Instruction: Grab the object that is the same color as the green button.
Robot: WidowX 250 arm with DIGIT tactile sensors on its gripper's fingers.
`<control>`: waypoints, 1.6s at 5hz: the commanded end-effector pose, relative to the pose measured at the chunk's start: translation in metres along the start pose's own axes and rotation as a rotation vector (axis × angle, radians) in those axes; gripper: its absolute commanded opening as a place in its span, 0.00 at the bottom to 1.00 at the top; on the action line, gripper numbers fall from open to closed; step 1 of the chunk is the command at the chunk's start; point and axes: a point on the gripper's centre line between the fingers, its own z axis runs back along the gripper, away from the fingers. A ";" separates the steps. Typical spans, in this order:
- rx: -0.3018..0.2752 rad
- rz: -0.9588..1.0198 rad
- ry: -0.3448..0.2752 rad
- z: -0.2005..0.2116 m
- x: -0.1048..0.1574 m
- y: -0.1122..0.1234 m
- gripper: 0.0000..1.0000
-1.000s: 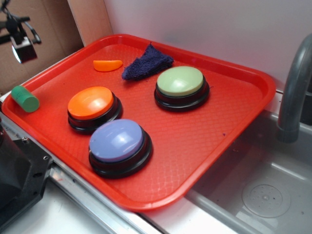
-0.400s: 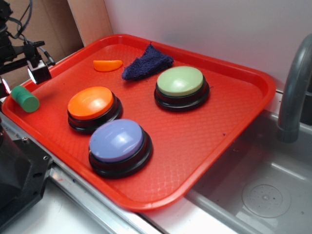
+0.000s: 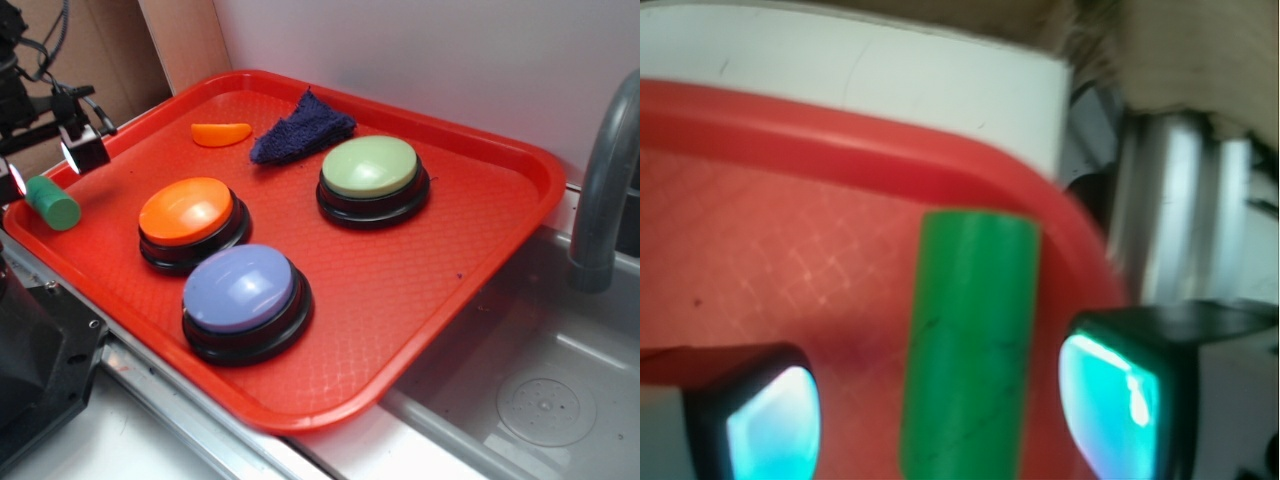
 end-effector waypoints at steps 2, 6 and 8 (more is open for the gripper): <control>0.128 -0.453 -0.040 0.008 -0.033 -0.007 0.00; 0.024 -0.703 -0.099 0.088 0.000 0.015 0.00; -0.065 -0.748 -0.083 0.138 0.019 0.011 0.00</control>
